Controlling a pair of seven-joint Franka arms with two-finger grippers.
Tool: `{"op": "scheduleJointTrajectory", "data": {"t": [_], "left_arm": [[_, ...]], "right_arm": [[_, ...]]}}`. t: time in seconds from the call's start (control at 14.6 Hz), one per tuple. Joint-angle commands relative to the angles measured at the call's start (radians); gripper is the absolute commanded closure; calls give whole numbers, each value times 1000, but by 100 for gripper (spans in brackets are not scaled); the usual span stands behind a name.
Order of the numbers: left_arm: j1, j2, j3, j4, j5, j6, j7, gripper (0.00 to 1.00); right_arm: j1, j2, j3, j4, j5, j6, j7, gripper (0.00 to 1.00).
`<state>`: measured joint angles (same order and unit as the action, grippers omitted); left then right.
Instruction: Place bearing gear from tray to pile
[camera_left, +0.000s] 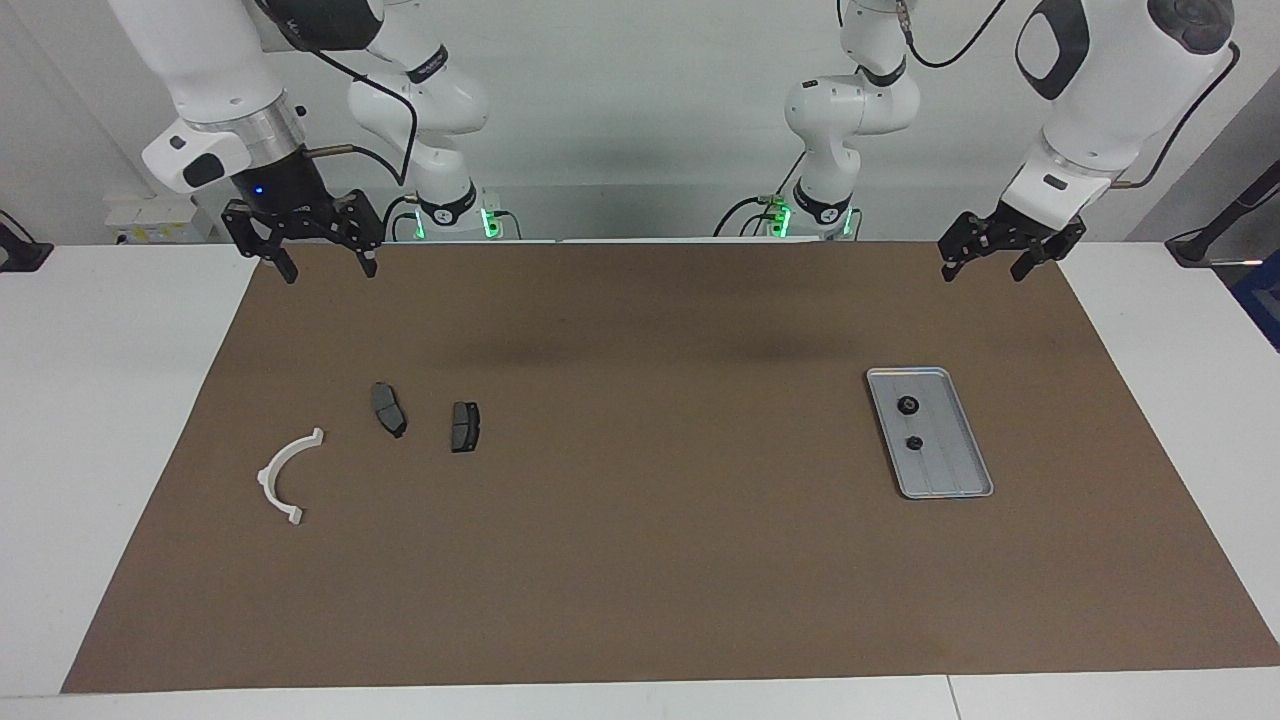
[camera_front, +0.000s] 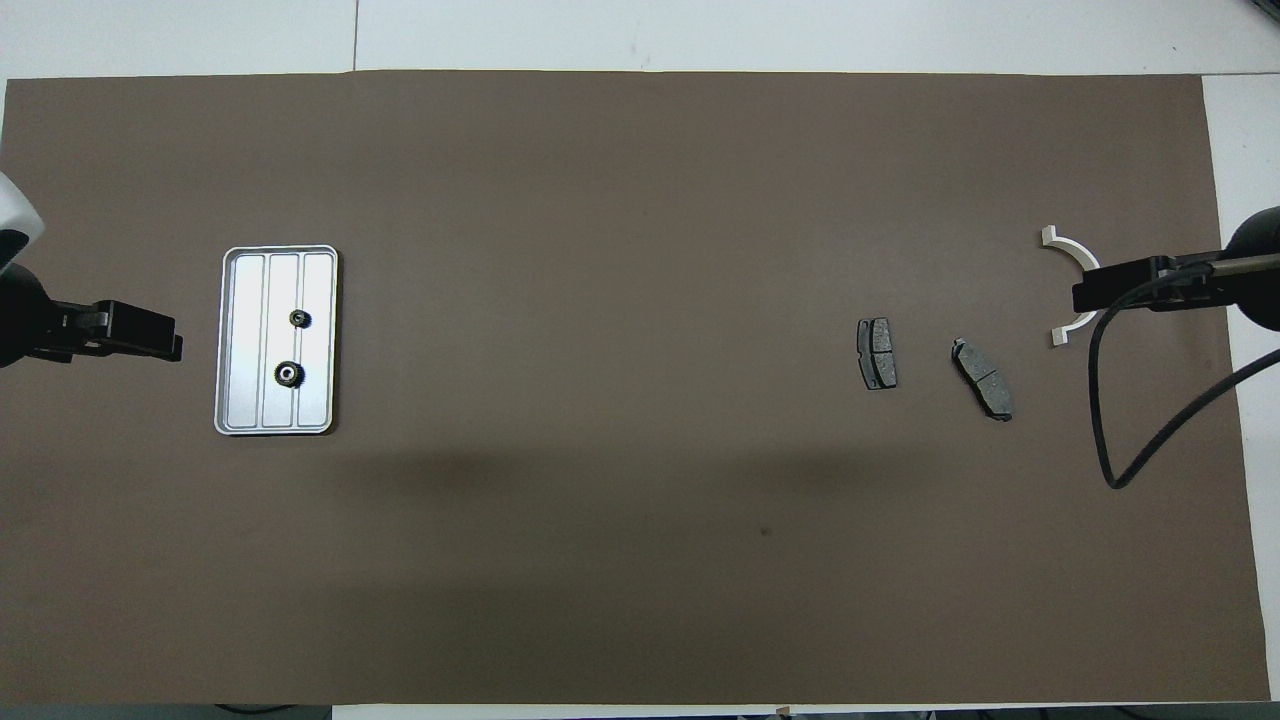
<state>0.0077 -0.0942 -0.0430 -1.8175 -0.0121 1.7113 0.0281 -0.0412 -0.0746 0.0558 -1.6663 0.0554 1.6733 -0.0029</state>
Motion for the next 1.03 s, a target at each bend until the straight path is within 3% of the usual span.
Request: {"op": "scheduleJointTrajectory", "data": {"t": [0.0,0.21,0.48,0.96], "left_arm": [[17,-136,-5,-331,3,247,-4,0],[20,-93,-3,-388,3,315,33,0],[32,-30,-5,-485,3,500,42,0],[64,73,-3,-482,3,632,125,0]], "right_arm": [[-11,-17,7,-23,14,14,-19,0],[-11,-17,6,-23,14,13,-25,0],[-12,-19,6,-24,6,9,-28,0],[-16,-19,4,-24,4,-1,-28,0]]}}
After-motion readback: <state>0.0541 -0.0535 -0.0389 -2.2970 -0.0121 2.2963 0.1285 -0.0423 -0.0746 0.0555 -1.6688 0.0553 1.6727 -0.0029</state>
